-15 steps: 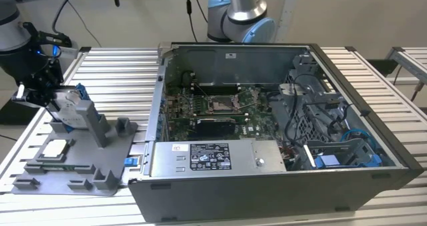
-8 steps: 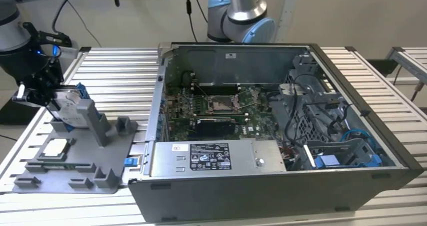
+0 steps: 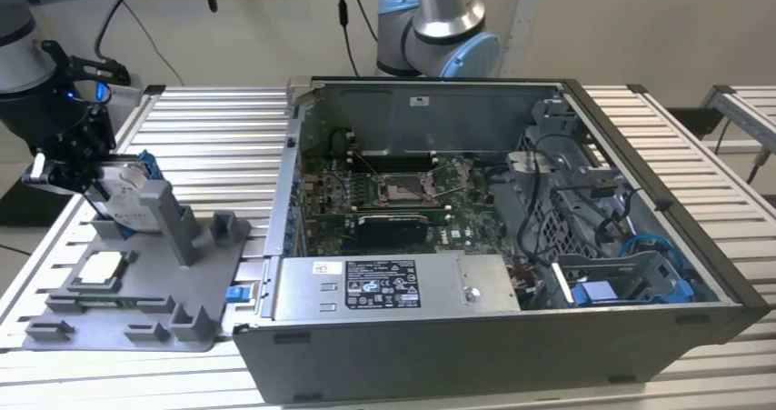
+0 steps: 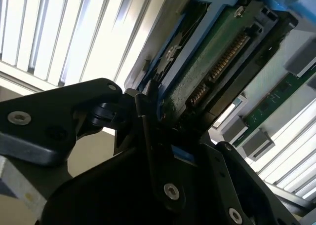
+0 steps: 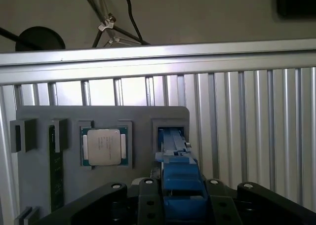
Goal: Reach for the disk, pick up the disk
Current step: 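Pick up the disk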
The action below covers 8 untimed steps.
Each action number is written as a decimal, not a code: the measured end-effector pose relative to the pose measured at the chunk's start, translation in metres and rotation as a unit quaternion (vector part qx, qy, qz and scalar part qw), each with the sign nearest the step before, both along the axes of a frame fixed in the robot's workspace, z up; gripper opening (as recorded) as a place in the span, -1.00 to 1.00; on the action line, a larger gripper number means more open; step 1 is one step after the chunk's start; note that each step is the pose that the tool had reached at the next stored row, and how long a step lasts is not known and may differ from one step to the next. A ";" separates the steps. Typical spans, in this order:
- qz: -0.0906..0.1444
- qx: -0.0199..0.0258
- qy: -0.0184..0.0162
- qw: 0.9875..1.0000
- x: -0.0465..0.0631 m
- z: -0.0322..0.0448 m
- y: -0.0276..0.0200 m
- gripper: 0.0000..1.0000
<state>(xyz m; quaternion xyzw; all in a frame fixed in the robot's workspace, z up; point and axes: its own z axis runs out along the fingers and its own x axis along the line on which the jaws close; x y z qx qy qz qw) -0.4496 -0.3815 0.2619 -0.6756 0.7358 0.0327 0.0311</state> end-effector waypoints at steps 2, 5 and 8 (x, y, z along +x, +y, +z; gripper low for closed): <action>0.000 0.000 0.000 1.000 0.000 0.0000 0.0000 -1.00; 0.000 0.000 0.000 1.000 0.000 0.0000 0.0000 -1.00; 0.000 0.000 0.000 1.000 0.000 0.0000 0.0000 -1.00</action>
